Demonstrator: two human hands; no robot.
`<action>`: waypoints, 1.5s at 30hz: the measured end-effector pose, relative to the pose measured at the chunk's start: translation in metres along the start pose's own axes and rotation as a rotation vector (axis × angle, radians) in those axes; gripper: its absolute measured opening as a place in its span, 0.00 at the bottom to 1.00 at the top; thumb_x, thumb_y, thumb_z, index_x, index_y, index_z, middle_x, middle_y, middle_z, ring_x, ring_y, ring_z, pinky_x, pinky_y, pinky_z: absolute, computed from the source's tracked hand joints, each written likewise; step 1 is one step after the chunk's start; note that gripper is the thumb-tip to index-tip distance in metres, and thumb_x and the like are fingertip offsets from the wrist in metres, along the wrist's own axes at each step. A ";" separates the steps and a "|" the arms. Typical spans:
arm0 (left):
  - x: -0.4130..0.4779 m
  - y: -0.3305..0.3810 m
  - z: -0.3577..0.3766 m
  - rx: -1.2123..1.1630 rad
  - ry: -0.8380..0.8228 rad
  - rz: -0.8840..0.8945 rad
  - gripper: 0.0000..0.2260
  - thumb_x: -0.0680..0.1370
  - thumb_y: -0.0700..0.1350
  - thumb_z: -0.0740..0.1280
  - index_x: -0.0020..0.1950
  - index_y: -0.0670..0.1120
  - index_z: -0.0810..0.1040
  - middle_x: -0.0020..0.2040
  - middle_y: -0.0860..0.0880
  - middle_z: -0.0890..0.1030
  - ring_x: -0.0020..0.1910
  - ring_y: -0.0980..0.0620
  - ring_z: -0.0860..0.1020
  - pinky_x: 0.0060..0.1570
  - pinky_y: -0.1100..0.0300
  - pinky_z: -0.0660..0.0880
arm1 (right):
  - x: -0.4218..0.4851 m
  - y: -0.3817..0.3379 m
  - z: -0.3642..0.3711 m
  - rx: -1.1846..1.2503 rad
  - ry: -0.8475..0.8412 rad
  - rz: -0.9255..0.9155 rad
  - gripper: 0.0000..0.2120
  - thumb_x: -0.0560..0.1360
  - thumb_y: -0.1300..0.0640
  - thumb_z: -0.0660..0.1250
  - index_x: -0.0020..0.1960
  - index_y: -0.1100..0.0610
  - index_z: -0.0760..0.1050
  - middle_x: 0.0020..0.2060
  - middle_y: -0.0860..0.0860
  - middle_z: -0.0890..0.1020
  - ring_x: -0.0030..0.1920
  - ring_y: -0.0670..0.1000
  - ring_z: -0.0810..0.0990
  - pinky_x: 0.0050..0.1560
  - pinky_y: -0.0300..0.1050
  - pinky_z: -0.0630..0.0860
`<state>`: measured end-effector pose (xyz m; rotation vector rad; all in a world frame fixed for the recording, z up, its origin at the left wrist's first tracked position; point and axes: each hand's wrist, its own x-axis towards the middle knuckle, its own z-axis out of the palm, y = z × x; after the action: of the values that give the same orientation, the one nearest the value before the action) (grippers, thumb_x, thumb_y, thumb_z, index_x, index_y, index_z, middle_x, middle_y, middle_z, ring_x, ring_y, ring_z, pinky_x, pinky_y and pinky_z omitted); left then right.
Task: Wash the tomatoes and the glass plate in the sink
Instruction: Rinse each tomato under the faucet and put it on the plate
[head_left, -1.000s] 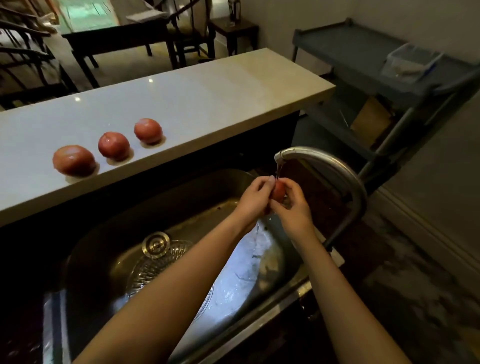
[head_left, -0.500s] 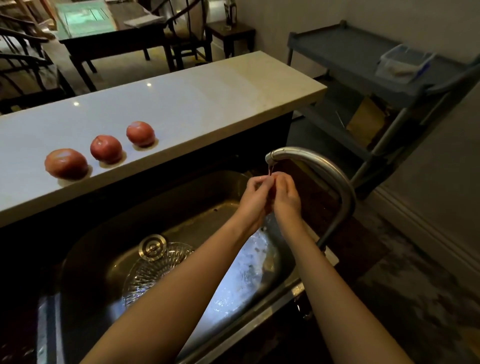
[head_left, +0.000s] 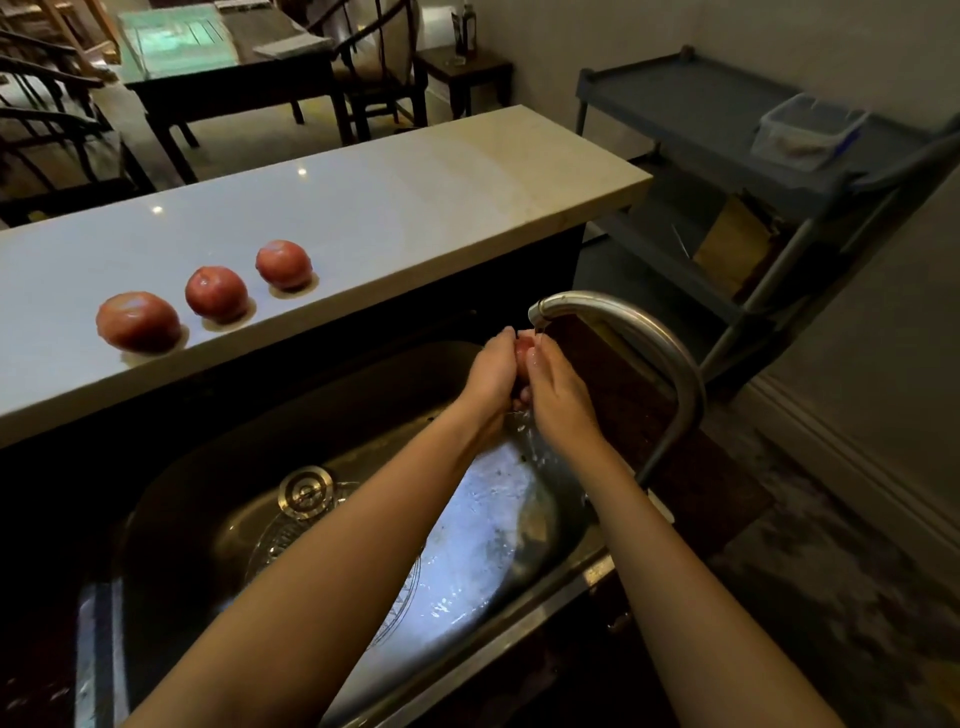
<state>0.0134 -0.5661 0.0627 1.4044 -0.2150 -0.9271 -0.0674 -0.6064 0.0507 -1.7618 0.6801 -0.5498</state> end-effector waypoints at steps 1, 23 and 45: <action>-0.002 0.001 0.001 -0.001 -0.012 -0.027 0.16 0.81 0.55 0.54 0.44 0.48 0.75 0.25 0.50 0.76 0.20 0.56 0.71 0.21 0.66 0.68 | 0.000 0.000 -0.001 0.012 0.026 -0.023 0.14 0.80 0.44 0.51 0.63 0.41 0.67 0.53 0.47 0.74 0.47 0.43 0.77 0.39 0.34 0.73; -0.009 0.007 0.015 0.046 0.035 0.078 0.11 0.80 0.44 0.56 0.48 0.43 0.77 0.45 0.42 0.79 0.50 0.43 0.77 0.50 0.52 0.74 | 0.008 -0.004 0.000 -0.024 0.009 -0.022 0.15 0.79 0.45 0.51 0.59 0.45 0.71 0.55 0.50 0.76 0.55 0.48 0.75 0.54 0.43 0.72; -0.009 0.009 0.006 -0.059 -0.066 -0.092 0.22 0.81 0.58 0.50 0.55 0.44 0.77 0.41 0.46 0.80 0.39 0.51 0.78 0.33 0.61 0.74 | 0.010 -0.013 -0.001 0.013 -0.043 0.043 0.16 0.80 0.45 0.52 0.62 0.50 0.68 0.59 0.52 0.74 0.55 0.51 0.76 0.32 0.32 0.75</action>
<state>0.0077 -0.5658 0.0756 1.3393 -0.1721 -1.0492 -0.0582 -0.6108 0.0632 -1.7376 0.6811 -0.4844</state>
